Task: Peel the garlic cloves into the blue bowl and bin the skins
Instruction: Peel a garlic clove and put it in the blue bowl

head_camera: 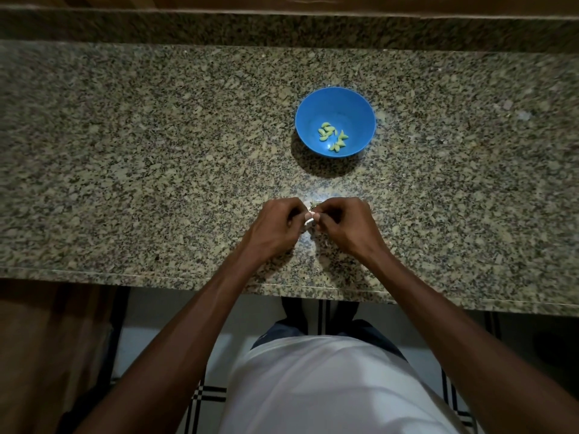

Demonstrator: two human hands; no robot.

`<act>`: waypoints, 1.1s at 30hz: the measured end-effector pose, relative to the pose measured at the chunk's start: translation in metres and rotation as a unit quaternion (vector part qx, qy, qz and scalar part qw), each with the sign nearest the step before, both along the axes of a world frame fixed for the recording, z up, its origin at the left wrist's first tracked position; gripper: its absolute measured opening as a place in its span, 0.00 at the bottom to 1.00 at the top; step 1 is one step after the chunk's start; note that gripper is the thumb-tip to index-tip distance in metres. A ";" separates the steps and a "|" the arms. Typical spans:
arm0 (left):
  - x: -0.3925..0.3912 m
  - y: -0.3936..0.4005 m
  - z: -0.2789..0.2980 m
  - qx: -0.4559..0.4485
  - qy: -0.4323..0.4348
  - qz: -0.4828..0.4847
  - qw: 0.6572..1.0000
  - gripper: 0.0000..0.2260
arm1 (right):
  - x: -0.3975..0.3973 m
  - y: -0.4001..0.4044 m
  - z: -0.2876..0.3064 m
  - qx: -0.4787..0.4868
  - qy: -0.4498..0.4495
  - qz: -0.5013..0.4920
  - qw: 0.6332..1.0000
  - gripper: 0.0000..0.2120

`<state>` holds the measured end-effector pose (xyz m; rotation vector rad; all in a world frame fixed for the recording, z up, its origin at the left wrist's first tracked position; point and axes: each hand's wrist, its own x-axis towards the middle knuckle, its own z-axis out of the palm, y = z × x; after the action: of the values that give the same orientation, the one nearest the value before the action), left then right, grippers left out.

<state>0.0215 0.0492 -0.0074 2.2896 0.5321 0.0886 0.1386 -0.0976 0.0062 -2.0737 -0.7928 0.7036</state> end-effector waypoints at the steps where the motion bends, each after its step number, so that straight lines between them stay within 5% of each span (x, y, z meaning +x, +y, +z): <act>1: 0.000 -0.002 -0.002 -0.023 0.009 0.021 0.999 0.04 | 0.000 0.001 0.000 0.001 0.047 -0.017 0.999 0.05; 4: -0.004 -0.010 -0.008 -0.084 0.024 0.053 0.995 0.03 | 0.002 -0.002 -0.002 0.016 0.182 -0.045 0.982 0.06; 7: -0.007 -0.014 -0.006 -0.112 0.018 0.055 0.992 0.04 | 0.005 -0.005 -0.004 0.021 0.212 -0.037 0.976 0.05; 12: -0.007 -0.015 -0.007 -0.071 0.022 0.028 0.997 0.10 | -0.001 0.000 -0.004 0.000 0.095 -0.015 0.995 0.03; 17: -0.001 -0.020 0.000 -0.153 0.052 0.094 0.982 0.12 | -0.012 0.004 -0.010 0.025 -0.047 -0.009 0.999 0.03; 22: -0.001 -0.021 -0.005 -0.422 0.051 0.181 0.887 0.15 | -0.015 0.002 -0.020 0.020 -0.133 0.023 0.991 0.10; 25: -0.001 -0.023 -0.007 -0.495 0.041 0.210 0.842 0.12 | -0.014 0.002 -0.019 0.029 -0.142 0.030 0.989 0.08; 29: -0.007 -0.019 -0.008 -0.429 0.052 0.167 0.886 0.13 | -0.006 0.000 -0.012 0.010 -0.045 0.003 0.999 0.06; 33: -0.013 -0.017 -0.009 -0.229 0.037 0.118 0.966 0.10 | -0.005 -0.002 -0.010 -0.006 0.092 -0.026 0.995 0.05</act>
<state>0.0087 0.0326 -0.0169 1.7788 0.7750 -0.0046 0.1339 -0.0998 -0.0033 -1.9994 -0.6309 0.8584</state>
